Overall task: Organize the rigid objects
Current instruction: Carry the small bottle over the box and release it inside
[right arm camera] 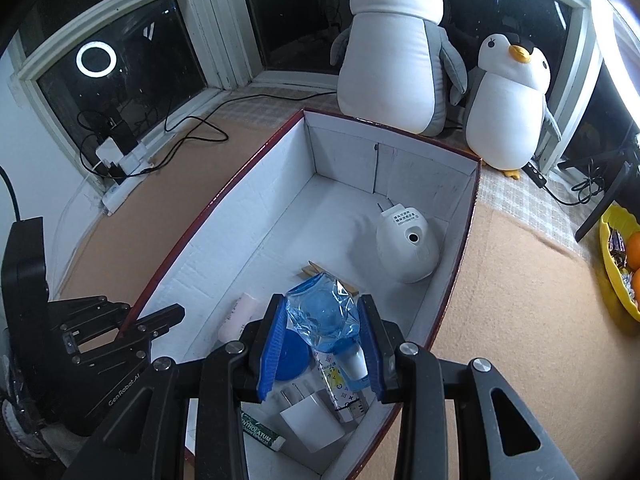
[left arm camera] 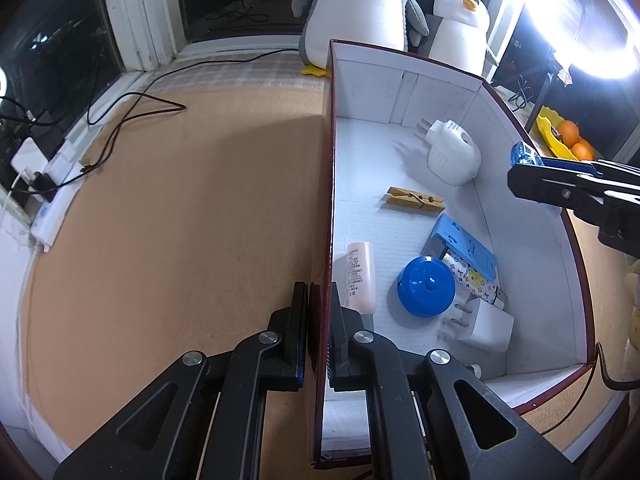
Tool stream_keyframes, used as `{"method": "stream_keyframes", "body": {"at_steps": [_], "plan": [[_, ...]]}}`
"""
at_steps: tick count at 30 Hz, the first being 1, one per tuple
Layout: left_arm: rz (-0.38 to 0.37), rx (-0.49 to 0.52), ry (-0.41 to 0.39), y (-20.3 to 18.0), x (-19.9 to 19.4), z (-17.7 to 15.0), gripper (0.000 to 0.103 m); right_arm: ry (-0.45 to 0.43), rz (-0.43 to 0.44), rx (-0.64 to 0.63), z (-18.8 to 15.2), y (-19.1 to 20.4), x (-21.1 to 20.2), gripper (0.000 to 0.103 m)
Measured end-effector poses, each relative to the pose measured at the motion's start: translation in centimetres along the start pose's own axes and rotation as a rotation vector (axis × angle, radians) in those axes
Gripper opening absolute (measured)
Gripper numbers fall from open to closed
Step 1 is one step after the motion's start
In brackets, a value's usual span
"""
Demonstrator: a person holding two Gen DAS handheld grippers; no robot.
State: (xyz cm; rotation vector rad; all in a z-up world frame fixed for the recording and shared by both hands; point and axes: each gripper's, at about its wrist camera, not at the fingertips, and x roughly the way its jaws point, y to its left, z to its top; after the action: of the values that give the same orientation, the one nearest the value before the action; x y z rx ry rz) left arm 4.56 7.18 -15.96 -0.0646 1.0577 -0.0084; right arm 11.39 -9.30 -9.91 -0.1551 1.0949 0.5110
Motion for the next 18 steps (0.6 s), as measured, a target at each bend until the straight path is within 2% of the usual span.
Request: {"method": "stream_keyframes", "body": {"at_steps": [18], "plan": [[0.005,-0.01,0.0,0.01,-0.08,-0.06,0.006,0.023,0.016,-0.011,0.38,0.26,0.75,0.033]]}}
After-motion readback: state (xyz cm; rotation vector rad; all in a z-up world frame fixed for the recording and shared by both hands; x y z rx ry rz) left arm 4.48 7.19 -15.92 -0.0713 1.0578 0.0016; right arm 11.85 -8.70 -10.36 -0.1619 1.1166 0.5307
